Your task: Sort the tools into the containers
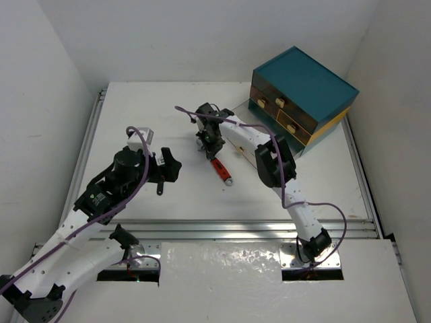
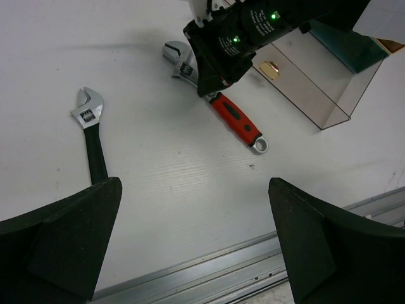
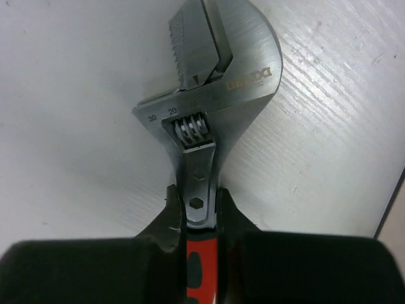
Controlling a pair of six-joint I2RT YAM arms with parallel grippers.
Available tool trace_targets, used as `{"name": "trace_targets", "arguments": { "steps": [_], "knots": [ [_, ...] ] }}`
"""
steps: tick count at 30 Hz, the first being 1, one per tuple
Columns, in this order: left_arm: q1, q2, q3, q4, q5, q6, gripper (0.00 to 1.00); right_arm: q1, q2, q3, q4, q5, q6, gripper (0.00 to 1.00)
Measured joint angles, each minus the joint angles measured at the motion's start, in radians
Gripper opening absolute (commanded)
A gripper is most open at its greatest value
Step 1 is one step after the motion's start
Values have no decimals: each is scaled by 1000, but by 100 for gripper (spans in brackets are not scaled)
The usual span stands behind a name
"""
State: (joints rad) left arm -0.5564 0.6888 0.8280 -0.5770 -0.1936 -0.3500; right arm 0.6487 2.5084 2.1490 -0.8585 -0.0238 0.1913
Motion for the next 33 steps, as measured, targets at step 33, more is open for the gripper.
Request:
{"name": "trace_targets", "arguments": {
  "steps": [33],
  "knots": [
    [0,-15,0,0,7,0,100,-24,-420,-238,56,99,-64,0]
  ]
}}
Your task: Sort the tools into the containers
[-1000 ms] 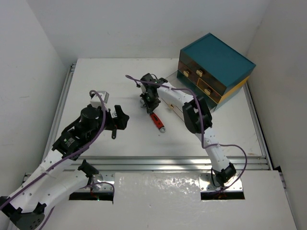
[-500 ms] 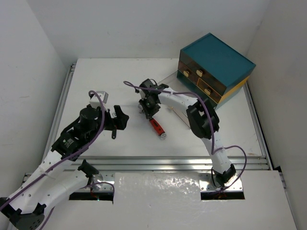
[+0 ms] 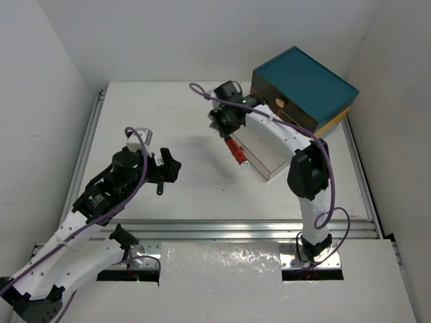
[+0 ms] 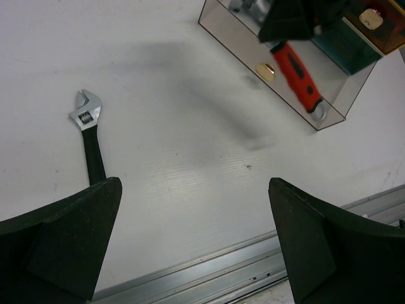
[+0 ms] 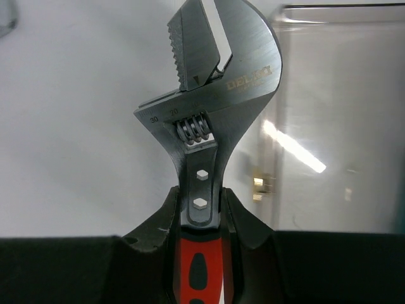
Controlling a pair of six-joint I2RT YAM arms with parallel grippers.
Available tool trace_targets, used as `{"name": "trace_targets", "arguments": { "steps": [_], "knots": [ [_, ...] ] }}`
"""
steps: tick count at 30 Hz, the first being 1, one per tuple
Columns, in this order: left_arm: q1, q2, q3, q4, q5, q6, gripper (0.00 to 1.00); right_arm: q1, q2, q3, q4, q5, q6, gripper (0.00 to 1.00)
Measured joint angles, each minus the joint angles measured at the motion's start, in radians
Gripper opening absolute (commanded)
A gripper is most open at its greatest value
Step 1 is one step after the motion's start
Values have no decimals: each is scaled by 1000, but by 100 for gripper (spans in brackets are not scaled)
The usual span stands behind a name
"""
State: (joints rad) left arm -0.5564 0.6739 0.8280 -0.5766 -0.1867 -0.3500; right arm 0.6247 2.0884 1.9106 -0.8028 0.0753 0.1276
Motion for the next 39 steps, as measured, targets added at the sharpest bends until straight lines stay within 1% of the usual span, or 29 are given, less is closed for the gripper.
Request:
{"name": "trace_targets", "arguments": {
  "steps": [4,7,9,10,13,15,17,18,20,22,25,26,27,30,33,34,35,36,38,39],
  "knots": [
    [0,0,0,0,1,0,100,-131,-31,4,-13,-3,-68,0],
    [0,0,0,0,1,0,100,-240,-28,4,-21,18,-126,0],
    [0,0,0,0,2,0,100,-291,-26,2,-29,30,-153,0],
    [0,0,0,0,2,0,100,-308,-26,0,-30,33,-162,10],
    [0,0,0,0,3,0,100,-326,-19,-5,-30,37,-182,46],
    [0,16,0,0,-2,-2,100,-320,-7,-5,-27,36,-183,54],
    [0,55,1,-5,-17,-14,100,-306,-2,-5,-29,28,-177,76],
    [0,75,7,-14,-40,-24,100,-301,-1,-5,-29,26,-169,77],
    [3,151,31,-43,-87,-56,100,-292,-2,-4,-28,21,-165,78],
    [26,224,55,-55,-101,-89,100,-284,-6,-4,-29,16,-154,78],
    [125,374,50,-10,-37,-143,100,-274,-42,-23,-29,-1,-119,78],
    [173,425,46,4,-19,-161,100,-270,-70,-43,-29,-4,-107,85],
    [217,476,45,19,0,-177,100,-263,-107,-74,-23,-5,-93,99],
    [312,665,69,58,23,-209,100,-214,-298,-251,22,-14,-56,99],
    [343,859,132,74,15,-228,100,-142,-485,-426,74,-62,-20,99],
    [343,904,144,83,15,-231,98,-118,-539,-482,97,-87,-8,99],
    [344,948,158,90,17,-231,97,-100,-581,-531,117,-108,3,99],
    [347,982,168,92,19,-231,93,-88,-614,-577,134,-127,13,99],
    [348,1034,183,98,23,-231,90,-74,-643,-637,154,-147,29,99],
    [348,1052,185,103,23,-232,86,-67,-651,-668,171,-158,35,99]
  ]
}}
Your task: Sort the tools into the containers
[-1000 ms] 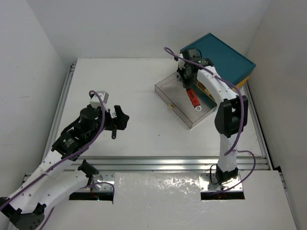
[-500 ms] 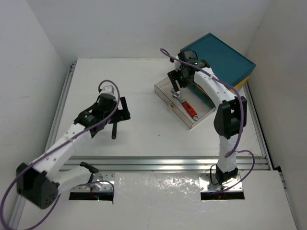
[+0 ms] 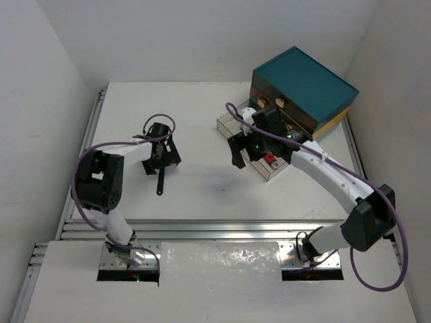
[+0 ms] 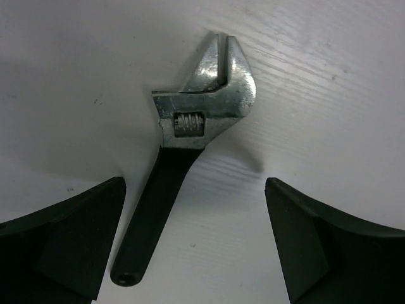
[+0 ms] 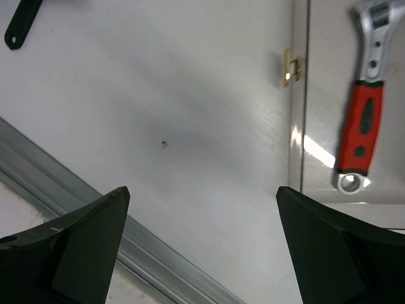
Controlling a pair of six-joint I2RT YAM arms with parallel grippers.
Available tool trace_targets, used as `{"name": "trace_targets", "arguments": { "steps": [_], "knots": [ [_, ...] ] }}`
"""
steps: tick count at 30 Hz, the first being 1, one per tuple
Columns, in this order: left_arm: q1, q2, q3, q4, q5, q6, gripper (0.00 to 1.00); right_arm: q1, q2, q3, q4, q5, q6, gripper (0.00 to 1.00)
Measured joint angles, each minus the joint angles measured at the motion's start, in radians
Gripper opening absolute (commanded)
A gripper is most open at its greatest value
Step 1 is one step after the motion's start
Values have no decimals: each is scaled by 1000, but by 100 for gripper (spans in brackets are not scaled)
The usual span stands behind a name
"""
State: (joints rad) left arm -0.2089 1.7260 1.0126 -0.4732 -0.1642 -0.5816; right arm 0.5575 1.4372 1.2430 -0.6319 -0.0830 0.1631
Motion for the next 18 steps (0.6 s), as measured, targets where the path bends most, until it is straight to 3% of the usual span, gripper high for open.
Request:
{"name": "trace_targets", "arguments": {
  "steps": [2,5,7,8,18],
  "knots": [
    [0,27,5,-2,-15,-2,79,10,-8,-51,22,-20,14,99],
    [1,52,27,-3,-36,-2,57,15,-34,-125,72,-66,35,99],
    [1,62,35,4,-42,-1,27,16,-67,-174,113,-122,51,99],
    [2,63,35,7,-43,4,2,16,-86,-197,137,-151,58,99],
    [-5,61,14,105,72,50,0,16,-172,-398,554,-574,250,99]
  ]
}}
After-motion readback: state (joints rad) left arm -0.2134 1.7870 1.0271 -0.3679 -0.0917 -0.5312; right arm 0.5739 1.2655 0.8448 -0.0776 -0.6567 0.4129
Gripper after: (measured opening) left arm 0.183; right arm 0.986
